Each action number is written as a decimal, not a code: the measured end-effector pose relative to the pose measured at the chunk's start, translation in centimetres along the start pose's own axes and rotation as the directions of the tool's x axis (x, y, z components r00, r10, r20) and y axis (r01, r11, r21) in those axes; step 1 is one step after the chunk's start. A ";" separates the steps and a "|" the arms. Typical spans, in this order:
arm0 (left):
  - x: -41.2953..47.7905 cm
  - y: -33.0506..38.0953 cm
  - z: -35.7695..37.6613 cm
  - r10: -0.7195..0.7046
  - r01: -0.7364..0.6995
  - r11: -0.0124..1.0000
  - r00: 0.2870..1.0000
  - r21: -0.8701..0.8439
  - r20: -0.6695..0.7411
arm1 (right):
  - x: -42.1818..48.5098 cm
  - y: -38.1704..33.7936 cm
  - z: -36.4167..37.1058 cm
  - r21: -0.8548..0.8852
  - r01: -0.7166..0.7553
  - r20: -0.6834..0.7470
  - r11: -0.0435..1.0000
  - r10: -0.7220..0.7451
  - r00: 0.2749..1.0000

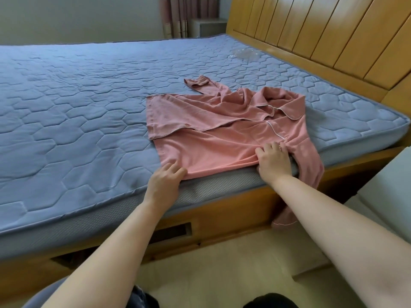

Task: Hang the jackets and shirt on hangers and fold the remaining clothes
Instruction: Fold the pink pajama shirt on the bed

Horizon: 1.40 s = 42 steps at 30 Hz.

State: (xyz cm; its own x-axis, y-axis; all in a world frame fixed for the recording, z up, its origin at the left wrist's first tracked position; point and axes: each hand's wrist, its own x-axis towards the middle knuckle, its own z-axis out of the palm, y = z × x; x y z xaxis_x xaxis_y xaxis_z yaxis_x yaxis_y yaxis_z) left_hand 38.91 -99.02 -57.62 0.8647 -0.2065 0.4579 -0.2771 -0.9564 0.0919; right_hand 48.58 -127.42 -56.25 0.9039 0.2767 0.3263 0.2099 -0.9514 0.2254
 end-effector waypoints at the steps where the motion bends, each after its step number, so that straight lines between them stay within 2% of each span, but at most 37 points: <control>1: 0.1 0.2 -0.3 -0.012 0.011 1.000 1.000 -0.011 -0.027 | -0.1 -0.8 -0.2 0.016 0.034 0.006 0.999 -0.034 0.999; 3: 0.3 0.5 -1.0 -0.069 0.068 0.997 0.996 -0.023 -0.061 | -0.4 -2.4 -0.6 0.051 0.092 -0.003 0.994 -0.092 0.996; 6: 0.5 -0.3 -2.0 -0.069 0.067 0.998 0.993 -0.021 -0.097 | -0.5 -3.3 -1.1 0.157 0.124 -0.174 0.980 -0.096 0.980; 7: 0.6 -0.6 -2.6 -0.036 0.034 0.999 0.996 -0.018 -0.079 | -0.5 -3.2 -1.4 0.174 0.131 -0.188 0.976 -0.098 0.977; 9: 0.9 -1.0 -3.6 0.019 -0.018 0.999 0.999 -0.049 0.034 | -0.6 -3.3 -1.4 0.126 0.178 -0.111 0.976 -0.165 0.980; 11: 0.9 -1.3 -4.1 -0.005 0.014 0.999 0.979 -0.043 0.204 | -0.9 -3.9 -1.6 0.035 0.227 -0.032 0.973 -0.226 0.974; 13: 0.3 -1.6 -3.6 -0.046 0.059 0.998 0.938 -0.025 0.344 | -1.0 -4.5 -1.7 0.046 0.245 -0.074 0.969 -0.241 0.968; 15: 0.0 -1.9 -3.3 -0.025 0.038 0.999 0.930 -0.029 0.367 | -1.1 -5.7 -1.7 0.085 0.294 -0.128 0.952 -0.282 0.951; 18: 0.1 -2.8 -2.8 -0.015 0.040 0.996 0.953 -0.076 0.302 | -1.1 -7.4 -1.3 0.188 0.430 -0.157 0.883 -0.406 0.901; 20: 0.3 -3.0 -3.1 -0.049 0.082 0.991 0.954 -0.103 0.296 | -1.5 -8.1 -1.4 0.277 0.426 -0.149 0.861 -0.400 0.904; 22: 0.4 -2.8 -3.7 -0.053 0.113 0.982 0.933 -0.148 0.357 | -1.6 -8.3 -2.1 0.393 0.356 -0.143 0.848 -0.326 0.934; 24: 0.7 -2.8 -4.7 -0.023 0.150 0.970 0.840 -0.191 0.542 | -1.2 -8.6 -2.8 0.477 0.247 -0.017 0.844 -0.273 0.962; 25: 0.6 -2.9 -5.1 -0.026 0.208 0.955 0.771 -0.213 0.636 | -1.0 -8.9 -2.7 0.488 0.180 0.157 0.854 -0.289 0.944; 26: 0.5 -2.9 -5.4 -0.053 0.315 0.915 0.713 -0.252 0.699 | -1.0 -9.1 -2.8 0.481 0.132 0.330 0.866 -0.319 0.888; 27: 0.3 -3.0 -5.5 -0.088 0.427 0.850 0.691 -0.307 0.717 | -1.1 -9.2 -2.8 0.473 0.122 0.382 0.873 -0.327 0.864; 28: 0.5 -3.2 -5.5 -0.147 0.523 0.767 0.707 -0.372 0.692 | -1.1 -9.5 -2.9 0.479 0.118 0.324 0.870 -0.300 0.898; 29: 0.8 -3.3 -5.1 -0.241 0.573 0.700 0.751 -0.426 0.615 | -1.2 -9.7 -3.0 0.507 0.146 0.155 0.849 -0.257 0.954; 30: 1.1 -3.8 -4.5 -0.346 0.586 0.678 0.788 -0.445 0.510 | -1.2 -10.1 -3.0 0.542 0.179 -0.004 0.821 -0.210 0.978; 31: 1.3 -4.2 -3.8 -0.410 0.567 0.711 0.815 -0.416 0.409 | -1.0 -10.6 -3.0 0.576 0.186 -0.067 0.796 -0.181 0.981; 32: 1.5 -4.7 -2.9 -0.409 0.522 0.788 0.840 -0.327 0.356 | -0.6 -11.2 -3.0 0.590 0.161 0.002 0.791 -0.201 0.980; 33: 1.3 -5.1 -2.1 -0.341 0.428 0.889 0.856 -0.163 0.388 | -0.4 -11.9 -2.7 0.549 0.125 0.170 0.826 -0.257 0.951; 34: 1.1 -5.3 -1.2 -0.269 0.319 0.947 0.840 -0.028 0.472 | -0.2 -12.5 -2.4 0.470 0.120 0.346 0.875 -0.308 0.886; 35: 0.9 -5.4 -0.6 -0.240 0.260 0.964 0.791 0.046 0.563 | 0.2 -12.8 -2.3 0.434 0.130 0.455 0.892 -0.342 0.822; 36: 0.9 -5.5 -0.4 -0.236 0.245 0.967 0.748 0.072 0.620 | 0.6 -12.8 -2.5 0.454 0.118 0.473 0.883 -0.351 0.808; 37: 1.1 -5.5 -0.4 -0.246 0.264 0.962 0.746 0.065 0.619 | 1.2 -12.8 -3.2 0.533 0.058 0.437 0.844 -0.333 0.835; 39: 2.1 -5.4 -0.8 -0.306 0.330 0.944 0.837 0.029 0.454 | 2.7 -12.3 -4.2 0.654 -0.002 0.283 0.757 -0.242 0.928; 40: 2.6 -5.3 -1.0 -0.345 0.361 0.932 0.864 0.027 0.366 | 3.4 -12.0 -4.0 0.654 -0.001 0.241 0.757 -0.207 0.948; 42: 2.9 -4.5 -1.1 -0.392 0.393 0.918 0.883 0.048 0.257 | 3.9 -11.8 -3.5 0.575 0.028 0.314 0.818 -0.252 0.915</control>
State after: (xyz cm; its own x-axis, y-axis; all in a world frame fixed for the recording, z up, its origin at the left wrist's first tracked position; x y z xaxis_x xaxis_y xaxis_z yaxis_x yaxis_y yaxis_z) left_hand 42.17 -95.06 -55.74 0.9801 0.1392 0.1413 0.1057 -0.9694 0.2217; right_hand 48.31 -114.63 -54.47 0.8915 0.4505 -0.0467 0.4110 -0.8480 -0.3346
